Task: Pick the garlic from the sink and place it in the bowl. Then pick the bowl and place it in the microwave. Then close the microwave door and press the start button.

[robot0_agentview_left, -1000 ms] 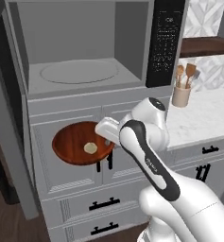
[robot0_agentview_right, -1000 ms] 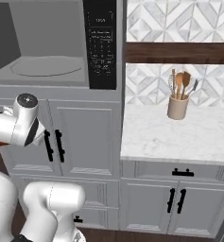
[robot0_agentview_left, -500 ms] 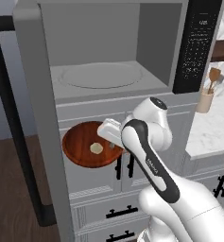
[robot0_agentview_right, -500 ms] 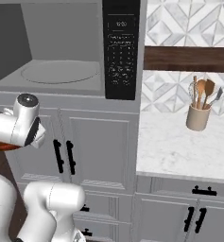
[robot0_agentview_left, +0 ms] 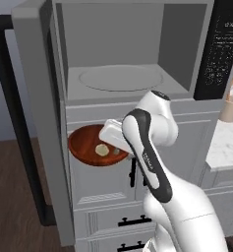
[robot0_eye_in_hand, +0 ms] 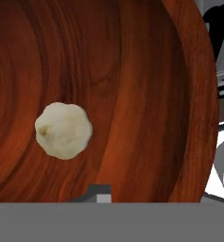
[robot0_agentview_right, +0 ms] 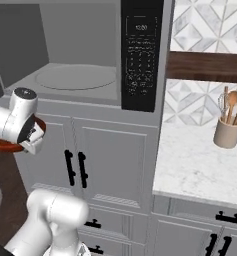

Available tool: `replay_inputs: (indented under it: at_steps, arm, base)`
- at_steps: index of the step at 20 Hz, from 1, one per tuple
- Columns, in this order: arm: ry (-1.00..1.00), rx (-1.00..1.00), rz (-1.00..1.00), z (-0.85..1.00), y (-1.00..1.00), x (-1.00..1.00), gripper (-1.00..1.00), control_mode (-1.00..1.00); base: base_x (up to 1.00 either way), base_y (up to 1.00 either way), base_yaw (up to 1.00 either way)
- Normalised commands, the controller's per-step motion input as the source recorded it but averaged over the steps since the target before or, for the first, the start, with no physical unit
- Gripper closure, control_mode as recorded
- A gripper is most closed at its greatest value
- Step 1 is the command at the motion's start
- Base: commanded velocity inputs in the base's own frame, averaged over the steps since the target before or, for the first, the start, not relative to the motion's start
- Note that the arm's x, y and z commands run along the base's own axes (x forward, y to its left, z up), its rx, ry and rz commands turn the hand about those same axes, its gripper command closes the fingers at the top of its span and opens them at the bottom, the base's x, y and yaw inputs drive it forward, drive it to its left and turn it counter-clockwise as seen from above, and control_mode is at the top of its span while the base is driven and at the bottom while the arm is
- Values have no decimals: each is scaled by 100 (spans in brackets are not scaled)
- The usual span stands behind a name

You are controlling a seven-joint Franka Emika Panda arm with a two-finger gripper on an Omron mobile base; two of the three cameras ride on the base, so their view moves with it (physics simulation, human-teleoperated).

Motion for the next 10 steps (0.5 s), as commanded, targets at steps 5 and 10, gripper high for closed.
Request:
replay_inputs:
  at_steps: [5,10]
  arm:
    - [0,0,0,0,0,0,100,100]
    - [0,0,0,0,0,0,100,100]
  base:
    - [0,-9,6]
    - [0,-2,2]
